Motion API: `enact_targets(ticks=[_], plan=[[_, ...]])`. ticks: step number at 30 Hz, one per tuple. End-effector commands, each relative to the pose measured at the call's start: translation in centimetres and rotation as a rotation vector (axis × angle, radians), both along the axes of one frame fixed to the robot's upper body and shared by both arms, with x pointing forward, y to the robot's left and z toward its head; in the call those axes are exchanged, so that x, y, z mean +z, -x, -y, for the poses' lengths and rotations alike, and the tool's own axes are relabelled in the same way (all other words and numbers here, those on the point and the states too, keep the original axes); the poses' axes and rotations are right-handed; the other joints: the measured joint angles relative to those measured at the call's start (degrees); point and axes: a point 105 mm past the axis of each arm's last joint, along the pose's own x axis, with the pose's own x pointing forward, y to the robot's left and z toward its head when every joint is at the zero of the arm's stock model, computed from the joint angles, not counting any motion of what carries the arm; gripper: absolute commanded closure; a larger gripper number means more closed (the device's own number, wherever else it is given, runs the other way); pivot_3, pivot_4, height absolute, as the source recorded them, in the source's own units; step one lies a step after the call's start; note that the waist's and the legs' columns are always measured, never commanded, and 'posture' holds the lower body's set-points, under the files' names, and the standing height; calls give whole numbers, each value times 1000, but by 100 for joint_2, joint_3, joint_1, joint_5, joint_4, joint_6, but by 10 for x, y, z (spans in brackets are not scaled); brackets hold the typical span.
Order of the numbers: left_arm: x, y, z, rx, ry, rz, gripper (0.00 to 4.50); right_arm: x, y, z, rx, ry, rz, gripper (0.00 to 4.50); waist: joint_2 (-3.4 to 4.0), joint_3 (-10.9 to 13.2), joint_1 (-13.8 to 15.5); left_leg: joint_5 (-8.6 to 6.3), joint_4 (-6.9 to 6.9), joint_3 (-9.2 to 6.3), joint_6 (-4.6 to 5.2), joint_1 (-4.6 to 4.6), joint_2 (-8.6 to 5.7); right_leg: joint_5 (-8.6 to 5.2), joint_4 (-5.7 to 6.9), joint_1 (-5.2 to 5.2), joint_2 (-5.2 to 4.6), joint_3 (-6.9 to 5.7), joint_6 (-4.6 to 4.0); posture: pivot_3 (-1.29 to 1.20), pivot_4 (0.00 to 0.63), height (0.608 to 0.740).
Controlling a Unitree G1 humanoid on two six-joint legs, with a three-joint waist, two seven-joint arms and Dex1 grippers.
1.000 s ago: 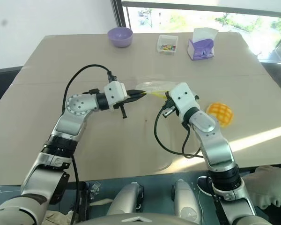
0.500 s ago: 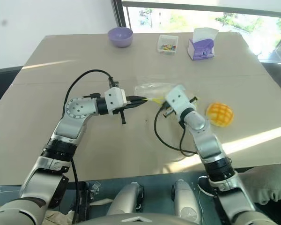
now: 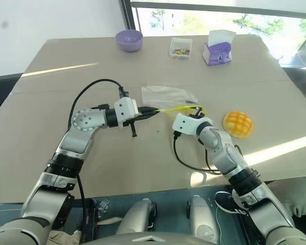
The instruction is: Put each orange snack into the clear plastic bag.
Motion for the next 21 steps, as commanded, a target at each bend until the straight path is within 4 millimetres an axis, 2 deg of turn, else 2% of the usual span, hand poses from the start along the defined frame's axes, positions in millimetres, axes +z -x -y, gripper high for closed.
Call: enact_targets(ticks=[1,8,16,21], plan=[[11,-3,-2,37,19,28,4500,11,0,8,-23,-26,45,62,0,0,0,0,0,0,0,0,0,0,0,0,0,0,0,0,150,740],[9,-14,-7,114,21,4,4500,15,10,24,-6,-39,5,62,0,0,27,0,0,1,0,-3,-1,0,-2,0,-1,0,0,0,150,740],[8,-25,-8,178,30,-22,4500,33,26,45,-7,-80,25,62,0,0,38,0,1,1,0,-3,-1,0,-1,0,-1,0,0,0,150,740],[11,-23,3,141,29,6,4500,32,26,50,-25,-79,6,62,0,0,32,0,1,1,0,-1,-1,0,-1,1,-1,1,0,0,150,740]])
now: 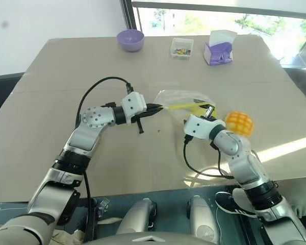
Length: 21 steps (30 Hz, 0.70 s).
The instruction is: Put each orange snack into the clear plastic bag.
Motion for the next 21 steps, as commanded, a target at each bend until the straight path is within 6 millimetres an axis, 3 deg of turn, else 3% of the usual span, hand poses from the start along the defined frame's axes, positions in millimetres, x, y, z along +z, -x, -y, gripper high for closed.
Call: enact_targets(ticks=[1,8,12,16,21], plan=[[13,-7,-8,46,8,60,4500,13,-7,21,-90,-6,46,62,0,0,-2,0,0,-1,0,0,0,0,0,0,0,0,0,0,150,740],[26,-6,3,31,0,101,4500,16,-18,20,-140,54,95,62,0,0,7,0,1,0,0,-1,-1,0,0,0,0,0,0,0,150,740],[27,-9,0,56,18,95,4500,19,-16,25,-160,-19,75,62,0,0,8,0,1,0,0,-1,-1,0,0,0,0,0,0,0,150,740],[22,-12,-10,87,38,56,4500,17,4,47,-199,-223,-59,62,0,0,52,0,-1,-3,0,-5,0,0,-3,0,0,-2,0,0,150,740],[21,-15,-16,109,55,39,4500,14,22,84,-349,-384,-102,62,0,0,121,0,1,-1,1,-3,0,0,-3,2,-1,-1,0,0,150,740]])
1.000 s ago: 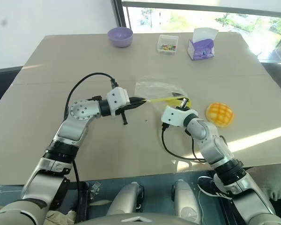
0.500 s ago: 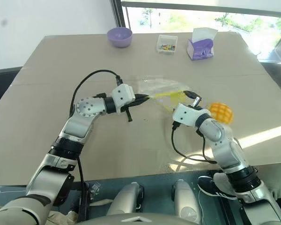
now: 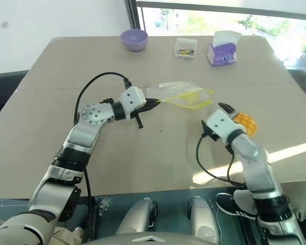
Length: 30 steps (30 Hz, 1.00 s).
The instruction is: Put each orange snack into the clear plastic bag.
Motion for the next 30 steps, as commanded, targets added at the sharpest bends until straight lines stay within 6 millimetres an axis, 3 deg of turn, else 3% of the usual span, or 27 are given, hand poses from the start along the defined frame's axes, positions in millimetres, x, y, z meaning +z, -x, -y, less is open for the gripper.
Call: enact_targets(ticks=[1,9,13,18,21,22,23,27,30], plan=[[13,-2,-4,10,43,29,4500,19,8,18,-80,-70,55,62,0,0,1,0,1,1,0,2,0,0,2,0,0,1,0,0,150,740],[12,-4,0,-5,38,27,4500,-16,3,56,-327,-345,-82,62,0,-1,-9,0,3,1,0,9,2,0,10,3,3,2,-1,0,150,740],[13,-4,1,-10,38,28,4500,-36,0,78,-461,-337,-121,62,1,-1,-6,0,3,1,0,8,1,0,9,3,3,2,-1,0,150,740],[14,-3,-1,-9,38,24,4500,-43,3,82,-512,-400,-137,62,-1,-3,12,0,3,-1,0,8,1,0,7,7,2,0,-1,0,150,740],[13,-3,-1,-7,39,23,4500,-45,4,81,-504,-386,-127,904,0,-4,7,0,3,-1,0,9,1,0,7,8,2,0,0,0,150,740],[14,-3,-1,-7,40,22,4500,-43,4,79,-493,-376,-115,1582,0,-4,4,0,3,-2,0,10,1,0,7,9,2,0,0,0,150,740],[14,-2,-1,-6,41,21,4500,-41,3,78,-480,-363,-100,1824,0,-4,2,0,3,-2,0,10,1,0,7,9,2,0,0,0,150,740],[14,-2,-2,-4,44,18,4500,-22,2,67,-378,-205,0,3706,1,-3,-8,0,3,-1,0,10,1,0,7,8,2,0,0,0,150,740],[14,-2,-2,-4,44,17,4500,-15,6,54,-280,-168,21,3706,1,-3,-15,0,3,0,0,10,1,0,7,8,3,1,0,0,150,740]])
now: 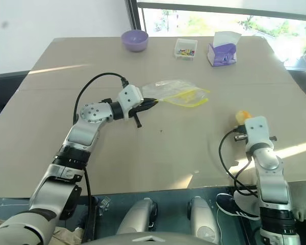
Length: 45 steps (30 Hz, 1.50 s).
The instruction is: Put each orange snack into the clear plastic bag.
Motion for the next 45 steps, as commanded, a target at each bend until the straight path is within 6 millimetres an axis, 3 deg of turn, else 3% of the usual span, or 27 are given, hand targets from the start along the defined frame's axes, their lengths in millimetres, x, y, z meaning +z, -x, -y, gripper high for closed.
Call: enact_targets(ticks=[1,2,6,9,14,19,26,29,30,37,45], plan=[[17,2,0,-13,26,55,4500,18,4,-20,133,30,63,3706,0,0,-11,0,0,0,0,0,1,0,0,0,1,0,0,0,150,740],[17,2,1,-13,24,55,4500,18,5,-23,164,19,55,3706,0,0,-14,0,0,0,0,1,1,0,0,0,1,0,0,0,150,740],[17,2,3,-21,21,54,4500,19,7,-33,246,93,45,2705,0,0,-4,0,0,0,0,1,1,0,0,0,1,0,0,0,150,740],[17,2,3,-22,20,55,4500,28,11,-46,311,148,89,1384,0,0,-3,0,1,1,0,0,0,0,-1,0,0,1,0,0,150,740],[16,2,4,-25,15,54,4500,30,25,-63,398,15,55,1384,0,0,5,0,1,-2,0,-2,1,0,-2,0,1,-1,0,0,150,740],[16,3,4,-27,12,54,4500,31,32,-62,373,-127,32,1384,0,0,7,0,1,-3,0,-2,1,0,-1,1,0,-2,0,0,150,740],[15,3,5,-35,5,54,4500,27,35,-74,423,-136,3,1384,0,0,5,0,1,-3,0,-1,1,0,-1,1,1,-2,0,0,150,740],[15,2,5,-35,5,53,4500,28,38,-84,472,-148,2,158,0,0,5,0,2,-2,0,-1,1,0,-1,1,1,-2,0,0,150,740],[15,2,5,-36,5,52,4500,30,39,-87,483,-159,4,26,0,0,5,0,2,-2,0,-1,1,0,-1,1,1,-2,0,0,150,740],[15,3,6,-40,6,50,4500,32,43,-88,432,-292,-8,26,0,0,8,0,2,-4,0,-2,1,0,-1,1,1,-3,0,0,150,740],[13,4,7,-46,7,45,4500,8,47,-75,381,-179,-92,26,0,0,10,0,2,-3,0,-2,0,0,-2,1,0,-3,0,0,150,740]])
